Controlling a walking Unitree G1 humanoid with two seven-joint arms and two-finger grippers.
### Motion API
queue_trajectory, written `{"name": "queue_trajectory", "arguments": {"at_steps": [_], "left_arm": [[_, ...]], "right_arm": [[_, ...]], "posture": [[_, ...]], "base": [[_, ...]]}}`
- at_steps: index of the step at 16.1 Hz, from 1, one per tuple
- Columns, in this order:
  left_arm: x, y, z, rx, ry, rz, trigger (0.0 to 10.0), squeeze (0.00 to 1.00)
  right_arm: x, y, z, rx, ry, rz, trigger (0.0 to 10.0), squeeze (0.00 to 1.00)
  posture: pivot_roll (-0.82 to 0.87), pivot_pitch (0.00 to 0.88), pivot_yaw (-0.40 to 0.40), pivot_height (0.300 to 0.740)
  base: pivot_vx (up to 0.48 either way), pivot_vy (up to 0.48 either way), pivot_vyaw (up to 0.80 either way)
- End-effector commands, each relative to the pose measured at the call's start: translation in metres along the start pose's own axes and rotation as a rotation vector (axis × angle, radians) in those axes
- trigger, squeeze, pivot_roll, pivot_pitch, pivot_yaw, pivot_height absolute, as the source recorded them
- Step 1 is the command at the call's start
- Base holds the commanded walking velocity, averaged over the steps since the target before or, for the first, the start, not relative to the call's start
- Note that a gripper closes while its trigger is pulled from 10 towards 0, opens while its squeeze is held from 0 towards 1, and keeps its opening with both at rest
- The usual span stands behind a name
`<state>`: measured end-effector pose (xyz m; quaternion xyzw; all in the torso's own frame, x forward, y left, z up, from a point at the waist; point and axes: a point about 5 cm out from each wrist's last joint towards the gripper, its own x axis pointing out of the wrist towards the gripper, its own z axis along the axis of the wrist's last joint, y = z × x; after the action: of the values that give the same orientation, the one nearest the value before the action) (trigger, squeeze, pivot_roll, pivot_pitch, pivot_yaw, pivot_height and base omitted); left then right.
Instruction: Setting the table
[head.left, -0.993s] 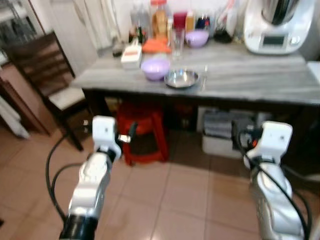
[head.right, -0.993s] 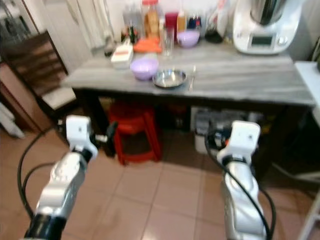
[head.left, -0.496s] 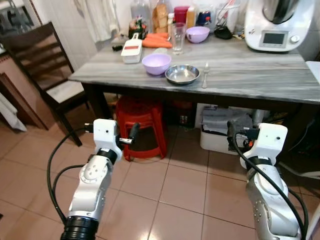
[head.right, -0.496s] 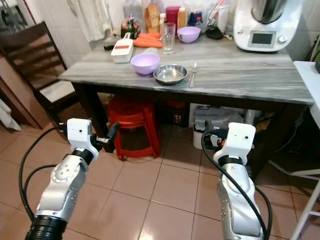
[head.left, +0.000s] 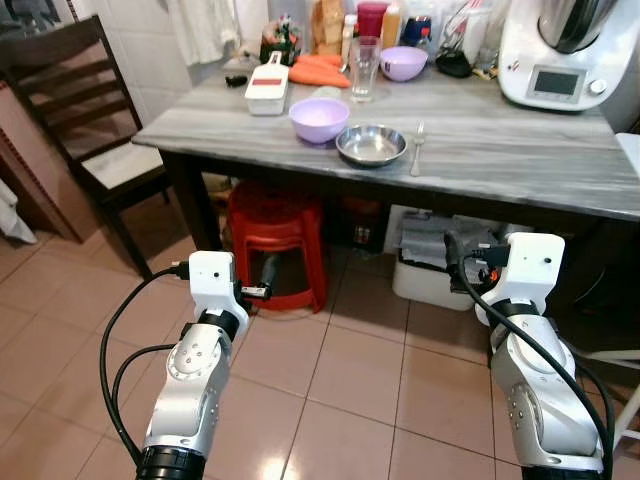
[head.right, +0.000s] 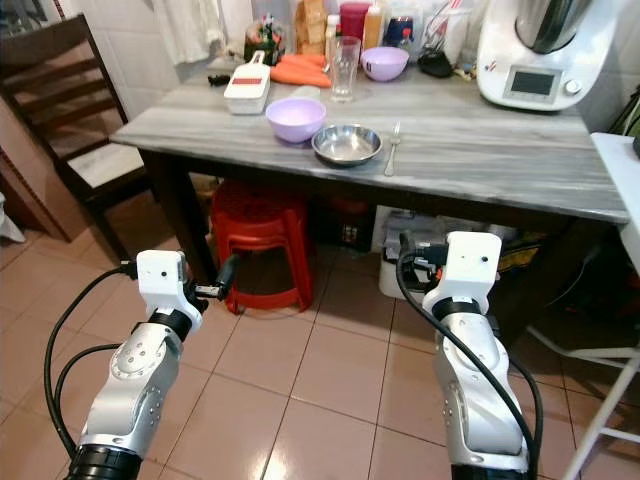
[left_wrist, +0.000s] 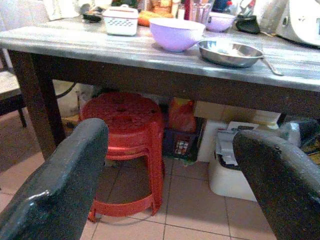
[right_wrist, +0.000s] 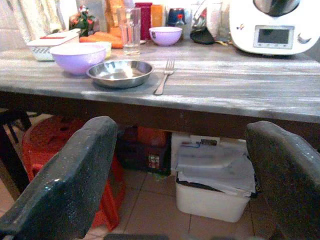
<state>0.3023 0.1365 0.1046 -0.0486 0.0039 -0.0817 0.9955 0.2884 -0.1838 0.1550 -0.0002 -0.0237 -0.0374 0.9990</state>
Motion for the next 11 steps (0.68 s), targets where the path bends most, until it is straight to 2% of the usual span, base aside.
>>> {"name": "queue_trajectory", "arguments": {"at_steps": [1, 2, 11], "left_arm": [[0.004, 0.0008, 0.0078, 0.014, -0.027, -0.007, 10.0, 0.0], [0.0053, 0.0022, 0.0091, 0.019, -0.028, -0.01, 10.0, 0.0], [0.0087, 0.0025, 0.013, 0.03, -0.033, -0.031, 10.0, 0.0]], "right_arm": [[-0.0009, -0.0005, -0.001, 0.007, 0.006, -0.011, 10.0, 0.0], [-0.0018, -0.0006, -0.0018, 0.01, 0.008, -0.017, 10.0, 0.0], [-0.0025, -0.0014, -0.0028, 0.017, 0.004, -0.036, 10.0, 0.0]], "posture": [[-0.14, 0.02, 0.023, 0.74], [-0.14, 0.021, 0.027, 0.74], [-0.13, 0.025, 0.047, 0.74]], "base": [[0.0, 0.0, -0.57], [0.0, 0.0, -0.54], [0.0, -0.254, 0.0]]}}
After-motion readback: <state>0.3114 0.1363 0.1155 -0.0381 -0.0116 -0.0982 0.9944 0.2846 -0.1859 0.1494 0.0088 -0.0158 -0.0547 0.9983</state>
